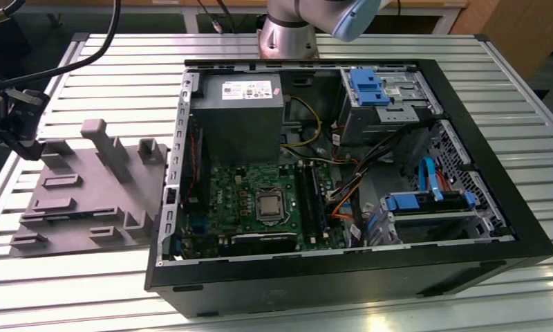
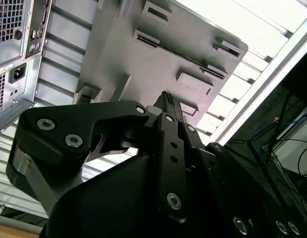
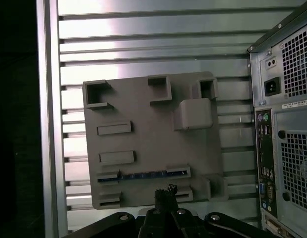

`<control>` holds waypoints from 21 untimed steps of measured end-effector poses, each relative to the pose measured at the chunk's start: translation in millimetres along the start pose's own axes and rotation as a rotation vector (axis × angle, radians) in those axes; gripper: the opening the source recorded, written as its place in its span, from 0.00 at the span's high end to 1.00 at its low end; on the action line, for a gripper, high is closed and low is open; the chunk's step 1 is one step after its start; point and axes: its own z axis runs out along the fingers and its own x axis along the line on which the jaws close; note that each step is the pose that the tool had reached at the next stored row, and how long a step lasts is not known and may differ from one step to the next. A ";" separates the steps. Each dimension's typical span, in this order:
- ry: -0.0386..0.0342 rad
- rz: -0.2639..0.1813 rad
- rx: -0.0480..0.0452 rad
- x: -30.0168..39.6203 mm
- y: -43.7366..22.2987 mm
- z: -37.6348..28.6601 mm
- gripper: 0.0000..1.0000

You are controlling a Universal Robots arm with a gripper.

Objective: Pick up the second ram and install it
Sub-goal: 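Reach for the second ram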

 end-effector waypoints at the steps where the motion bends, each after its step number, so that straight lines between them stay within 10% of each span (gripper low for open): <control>1: 0.0000 0.000 0.0000 0.3 -0.3 0.3 0.89; 21: -0.0001 0.000 -0.0001 6.5 -5.9 5.8 0.89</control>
